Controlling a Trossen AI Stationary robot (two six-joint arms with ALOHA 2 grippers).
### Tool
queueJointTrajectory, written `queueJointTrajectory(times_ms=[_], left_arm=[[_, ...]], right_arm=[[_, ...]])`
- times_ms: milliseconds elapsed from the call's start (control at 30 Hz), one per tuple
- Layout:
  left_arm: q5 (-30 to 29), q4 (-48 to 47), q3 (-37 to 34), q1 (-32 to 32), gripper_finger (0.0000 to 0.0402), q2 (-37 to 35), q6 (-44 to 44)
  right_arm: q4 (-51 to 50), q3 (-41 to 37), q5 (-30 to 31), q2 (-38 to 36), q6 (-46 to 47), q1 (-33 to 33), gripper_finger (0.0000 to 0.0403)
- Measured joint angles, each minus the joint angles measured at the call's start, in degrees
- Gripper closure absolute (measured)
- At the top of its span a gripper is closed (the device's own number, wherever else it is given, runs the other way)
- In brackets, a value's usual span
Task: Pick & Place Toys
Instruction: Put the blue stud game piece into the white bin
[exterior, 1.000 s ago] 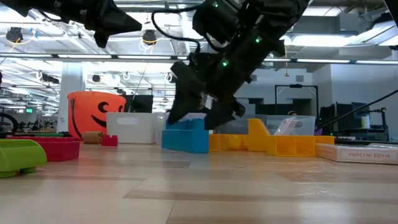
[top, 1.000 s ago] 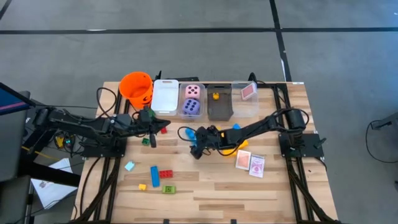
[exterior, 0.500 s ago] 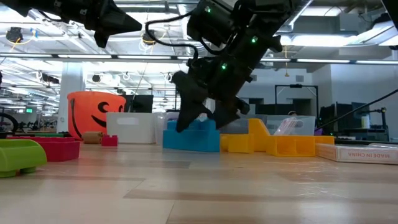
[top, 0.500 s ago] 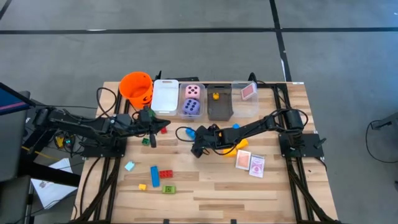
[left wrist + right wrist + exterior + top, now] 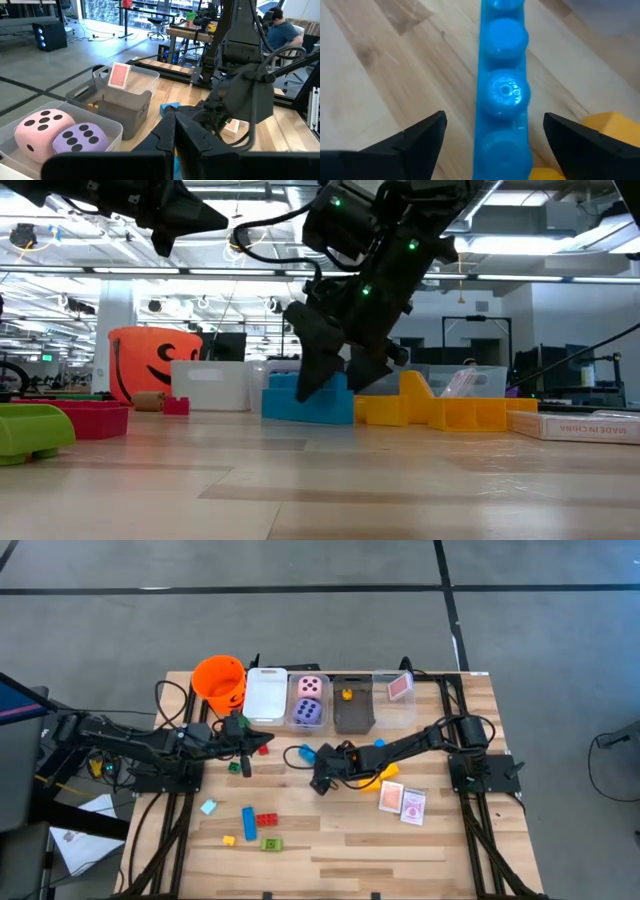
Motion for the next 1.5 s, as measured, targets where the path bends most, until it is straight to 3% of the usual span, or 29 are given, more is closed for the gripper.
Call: queueJointTrajectory(times_ms=[367,600,867,1167,1500], left_arm=[[0.0,0.0,0.0,0.0,0.0402,0.0,0.0],[0.0,0.0,0.0,0.0,0.0402,0.0,1.0],[0.0,-0.3,0.0,0.0,0.0402,0.0,6.2],[0.0,-0.7,0.0,0.0,0.0402,0.0,6.8],[0.0,-1.3,0.0,0.0,0.0402,0.0,7.1]], right_arm=[[-0.5,0.0,0.4,0.0,-0.1,0.0,0.0159],[-0.3,-0.1,1.7,-0.4,-2.5,0.3,0.0270],[-10.8,8.8,3.8,-0.5,-7.7,4.0,0.0270],[-37.6,21.9,17.5,-0.5,-2.0,11.1,0.0270],[-44.8,27.8,28.4,-0.5,0.1,17.8,0.0270]])
